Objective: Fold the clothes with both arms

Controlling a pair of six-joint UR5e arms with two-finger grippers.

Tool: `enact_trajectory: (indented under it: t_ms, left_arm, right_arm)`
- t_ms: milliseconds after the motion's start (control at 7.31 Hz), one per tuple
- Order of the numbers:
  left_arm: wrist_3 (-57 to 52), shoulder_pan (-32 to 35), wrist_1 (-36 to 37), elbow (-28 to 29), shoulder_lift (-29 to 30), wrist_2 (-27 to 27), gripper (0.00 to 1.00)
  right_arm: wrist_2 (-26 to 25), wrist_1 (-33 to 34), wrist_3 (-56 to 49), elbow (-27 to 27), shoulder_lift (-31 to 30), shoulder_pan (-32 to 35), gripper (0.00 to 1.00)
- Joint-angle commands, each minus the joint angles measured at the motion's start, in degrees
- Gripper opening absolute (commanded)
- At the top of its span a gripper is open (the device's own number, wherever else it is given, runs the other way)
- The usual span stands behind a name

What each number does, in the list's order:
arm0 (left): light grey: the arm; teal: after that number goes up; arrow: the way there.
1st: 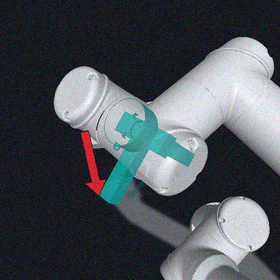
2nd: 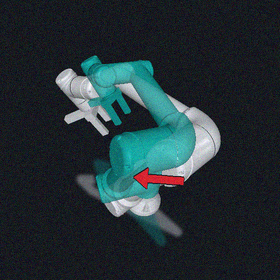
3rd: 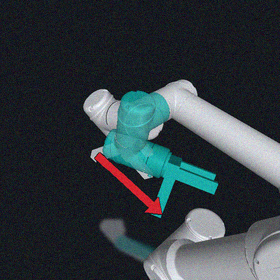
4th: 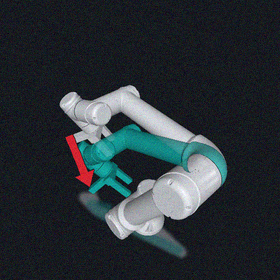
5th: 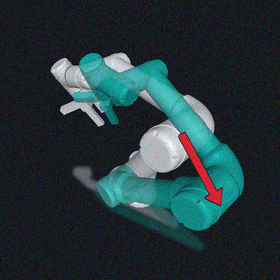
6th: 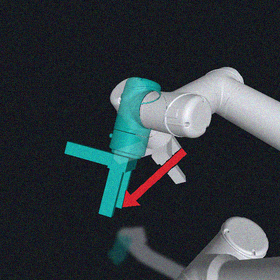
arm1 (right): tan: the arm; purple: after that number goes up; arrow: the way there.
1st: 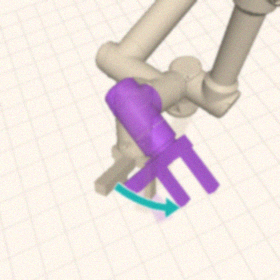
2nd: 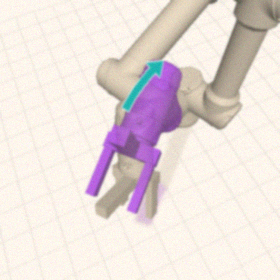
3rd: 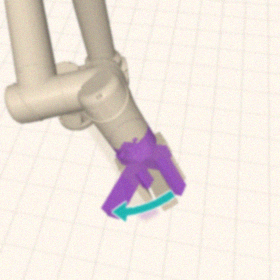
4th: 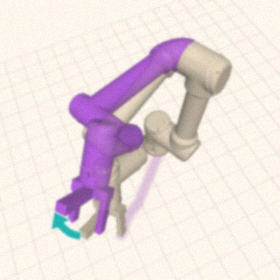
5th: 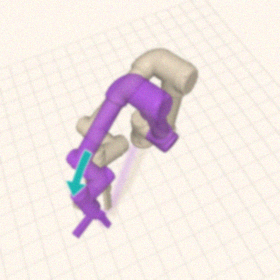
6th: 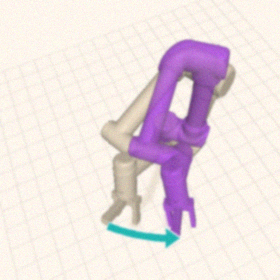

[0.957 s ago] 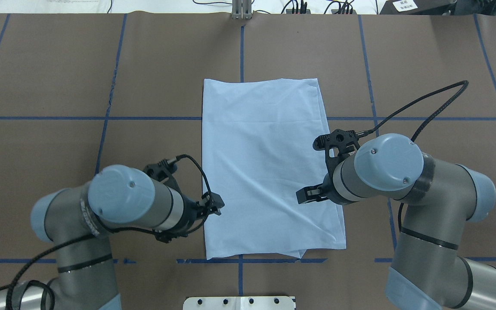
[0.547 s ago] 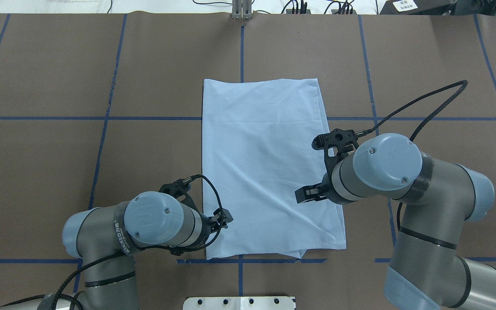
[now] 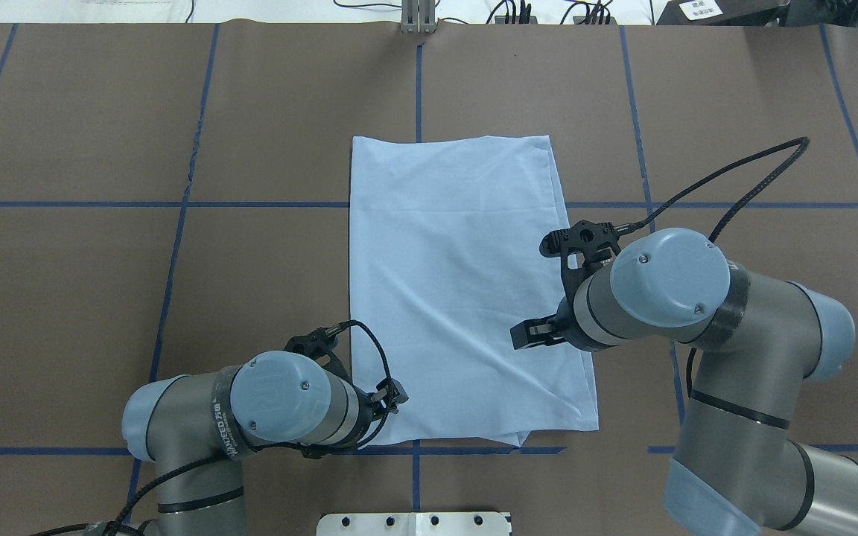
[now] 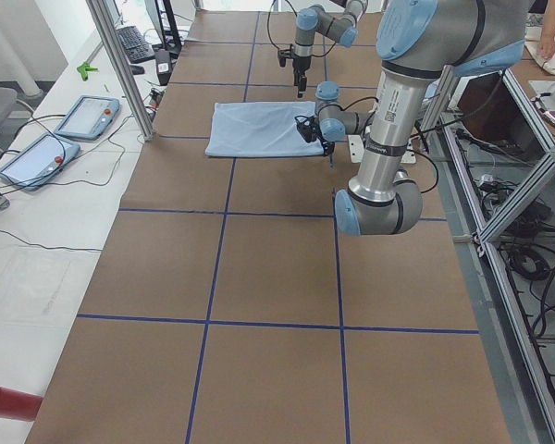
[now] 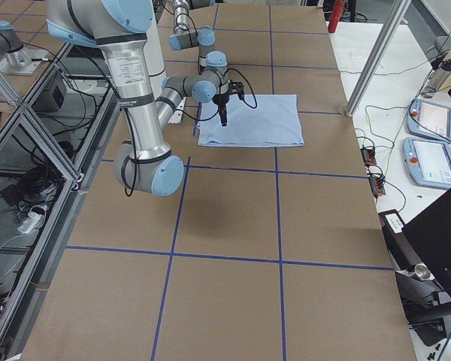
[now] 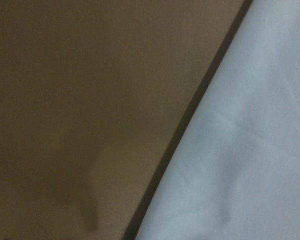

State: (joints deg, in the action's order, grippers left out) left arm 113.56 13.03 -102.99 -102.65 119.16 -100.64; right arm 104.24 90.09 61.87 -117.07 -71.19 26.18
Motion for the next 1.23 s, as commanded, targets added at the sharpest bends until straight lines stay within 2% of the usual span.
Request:
enact_trajectory:
  t_ms: [0,410,1094]
  left_arm:
    - [0.1,-0.5,0.2,-0.2,0.1,0.0,0.87]
    - [0.7,-0.5,0.2,-0.7,0.2,-0.1,0.65]
    - [0.6,-0.5,0.2,-0.4,0.1,-0.2,0.65]
  right_arm:
    - [0.0,0.0,0.0,0.0,0.0,0.1,1.0]
    - [0.0,0.0,-0.1,0.0,0.0,0.4,1.0]
    - [0.0,0.0,-0.1,0.0,0.0,0.8,1.0]
